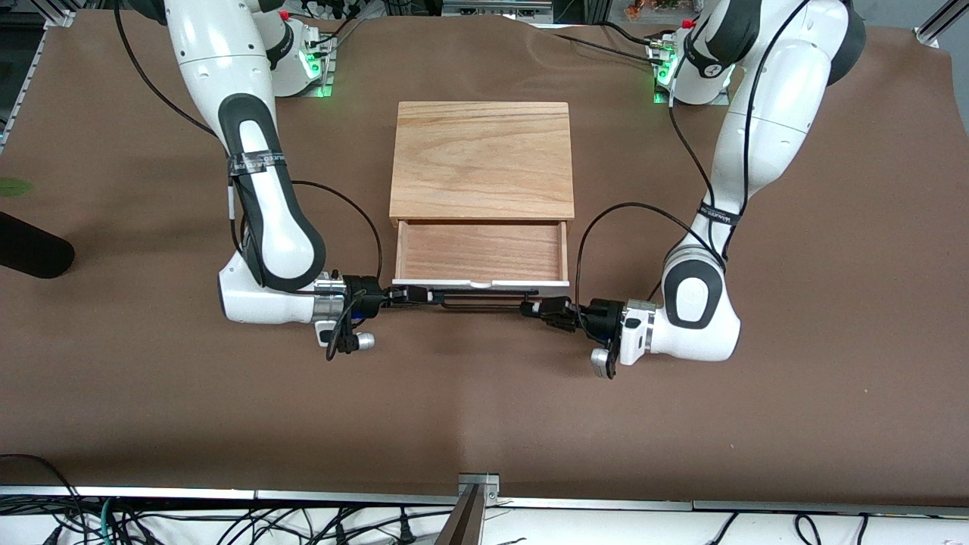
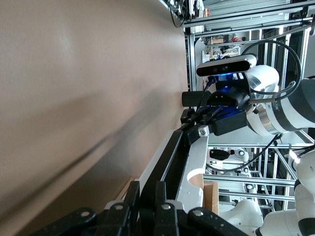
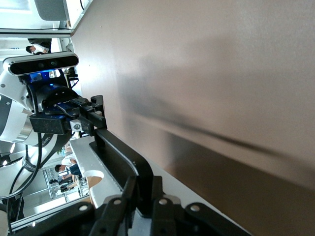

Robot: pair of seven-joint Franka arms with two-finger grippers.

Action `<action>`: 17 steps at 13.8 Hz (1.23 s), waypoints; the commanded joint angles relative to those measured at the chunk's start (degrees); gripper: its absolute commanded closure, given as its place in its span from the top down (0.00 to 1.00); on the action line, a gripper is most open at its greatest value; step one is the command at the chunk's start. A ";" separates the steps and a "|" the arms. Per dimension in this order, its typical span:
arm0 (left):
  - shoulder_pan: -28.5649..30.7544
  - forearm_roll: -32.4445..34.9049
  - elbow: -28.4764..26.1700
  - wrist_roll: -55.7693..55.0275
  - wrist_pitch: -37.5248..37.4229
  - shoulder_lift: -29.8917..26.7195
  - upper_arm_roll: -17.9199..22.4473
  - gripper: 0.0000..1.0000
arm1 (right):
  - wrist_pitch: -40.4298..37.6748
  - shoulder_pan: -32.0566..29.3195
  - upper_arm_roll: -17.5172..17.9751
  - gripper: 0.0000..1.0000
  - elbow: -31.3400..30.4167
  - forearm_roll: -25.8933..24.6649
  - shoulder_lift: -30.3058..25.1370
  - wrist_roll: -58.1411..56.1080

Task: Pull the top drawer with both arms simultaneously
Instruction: 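Pull the drawer out of the box with both grippers together, then open both grippers and draw them back from the handle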

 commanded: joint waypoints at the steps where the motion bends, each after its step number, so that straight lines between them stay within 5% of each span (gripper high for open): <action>1: 0.63 -2.58 7.22 -2.50 0.55 3.82 0.96 0.07 | -1.86 -0.20 0.09 0.00 2.23 -1.68 1.54 2.22; 10: 1.07 -2.58 10.74 -3.47 0.55 6.02 1.05 0.07 | -5.27 -2.56 -0.08 0.00 6.98 -5.45 2.77 5.04; 11: 1.07 -2.58 10.74 -3.47 0.55 6.02 1.05 0.11 | -6.85 -3.26 -0.17 0.05 7.50 -5.46 2.60 5.04; 12: 1.07 -2.58 10.74 -3.56 0.55 6.02 1.05 0.29 | -8.17 -3.79 -0.35 0.10 8.64 -5.55 2.59 5.04; 13: 1.16 -2.67 10.66 -4.08 0.55 6.02 1.05 0.43 | -9.32 -4.23 -1.04 0.22 9.61 -5.98 2.68 5.04; 14: 1.16 -2.67 10.65 -4.61 0.55 5.93 1.05 0.66 | -10.02 -4.33 -1.66 0.50 10.22 -6.42 2.59 5.04; 15: 1.16 -2.59 10.65 -4.61 0.55 5.93 1.05 1.00 | -10.47 -4.24 -2.54 1.00 10.75 -6.95 2.59 4.95; 17: 1.16 -2.67 10.57 -4.70 0.55 5.84 1.05 1.00 | -11.26 -4.24 -3.51 1.00 11.81 -9.32 1.98 5.04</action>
